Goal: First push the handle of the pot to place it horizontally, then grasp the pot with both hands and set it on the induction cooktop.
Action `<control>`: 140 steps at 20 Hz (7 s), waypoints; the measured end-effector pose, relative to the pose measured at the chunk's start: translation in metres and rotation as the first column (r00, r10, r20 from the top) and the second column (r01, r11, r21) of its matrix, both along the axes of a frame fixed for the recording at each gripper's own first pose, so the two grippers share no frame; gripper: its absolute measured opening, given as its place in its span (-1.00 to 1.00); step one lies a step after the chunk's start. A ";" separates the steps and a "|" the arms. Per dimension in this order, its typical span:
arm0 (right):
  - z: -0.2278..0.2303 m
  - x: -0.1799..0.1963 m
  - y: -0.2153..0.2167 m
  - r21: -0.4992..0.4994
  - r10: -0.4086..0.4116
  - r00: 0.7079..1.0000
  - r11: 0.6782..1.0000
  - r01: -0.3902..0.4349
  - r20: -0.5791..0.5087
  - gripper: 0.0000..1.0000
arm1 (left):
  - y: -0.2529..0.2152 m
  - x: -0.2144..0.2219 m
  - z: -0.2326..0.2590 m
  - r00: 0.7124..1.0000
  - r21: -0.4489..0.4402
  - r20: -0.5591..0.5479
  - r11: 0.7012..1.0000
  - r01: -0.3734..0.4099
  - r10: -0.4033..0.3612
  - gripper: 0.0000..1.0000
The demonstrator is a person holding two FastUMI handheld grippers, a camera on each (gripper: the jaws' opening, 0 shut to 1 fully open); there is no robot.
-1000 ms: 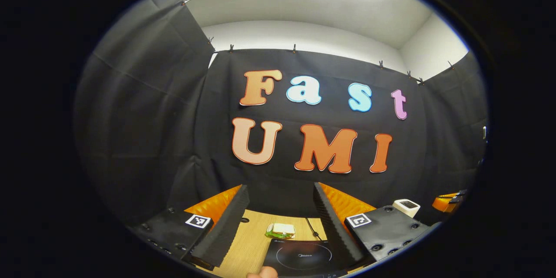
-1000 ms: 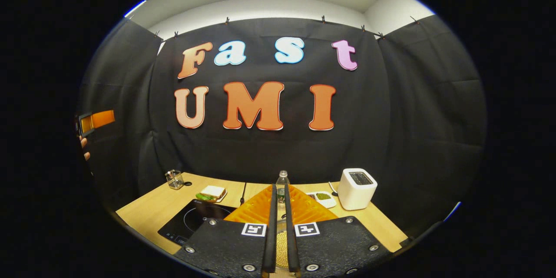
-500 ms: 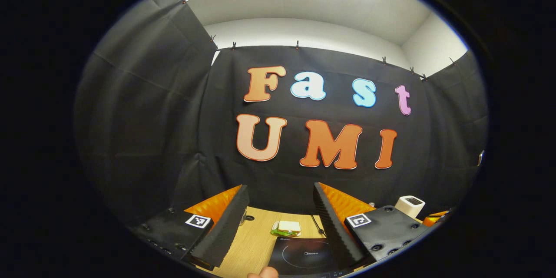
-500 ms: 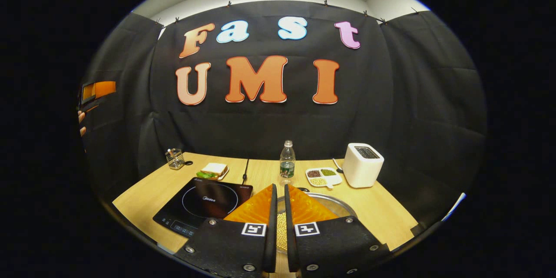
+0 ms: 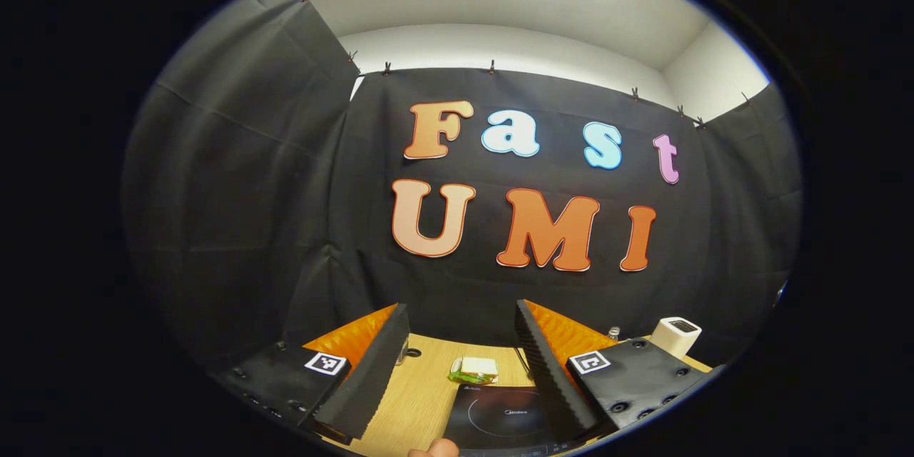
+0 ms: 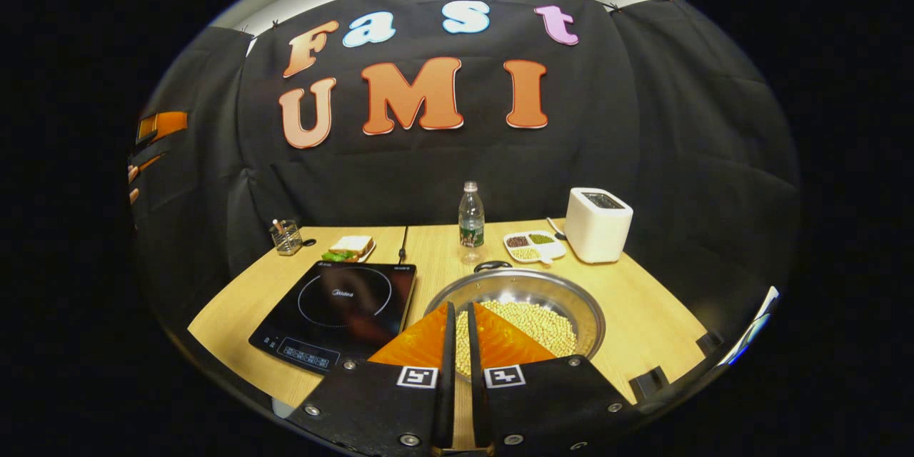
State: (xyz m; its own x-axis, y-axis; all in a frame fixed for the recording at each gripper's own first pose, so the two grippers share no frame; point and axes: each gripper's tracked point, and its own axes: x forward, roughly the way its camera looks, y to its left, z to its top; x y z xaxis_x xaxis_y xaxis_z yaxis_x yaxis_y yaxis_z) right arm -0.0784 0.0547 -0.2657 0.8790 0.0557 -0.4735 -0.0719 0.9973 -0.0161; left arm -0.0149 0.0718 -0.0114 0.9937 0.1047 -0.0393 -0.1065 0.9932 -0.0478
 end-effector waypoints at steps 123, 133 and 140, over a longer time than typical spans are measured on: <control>-0.180 0.129 -0.280 -0.026 -0.451 0.807 0.878 0.478 -0.380 -0.99 | -0.100 0.138 -0.064 0.989 0.119 -0.117 0.987 0.105 -0.091 0.96; -0.184 0.155 -0.279 -0.040 -0.444 0.808 0.883 0.467 -0.387 -0.99 | -0.096 0.134 -0.064 0.990 0.117 -0.119 0.989 0.093 -0.079 0.97; -0.183 0.162 -0.277 -0.054 -0.438 0.809 0.889 0.455 -0.393 -0.99 | -0.098 0.122 -0.065 0.989 0.120 -0.125 0.988 0.092 -0.077 0.97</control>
State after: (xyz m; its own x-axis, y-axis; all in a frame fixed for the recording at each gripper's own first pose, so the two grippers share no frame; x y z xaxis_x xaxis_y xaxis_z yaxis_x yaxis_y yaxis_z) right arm 0.0832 -0.2219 -0.4492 0.5599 -0.2715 -0.7828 0.3896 0.9201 -0.0405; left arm 0.1069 -0.0260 -0.0762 0.9881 0.0321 -0.1504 -0.0193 0.9961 0.0856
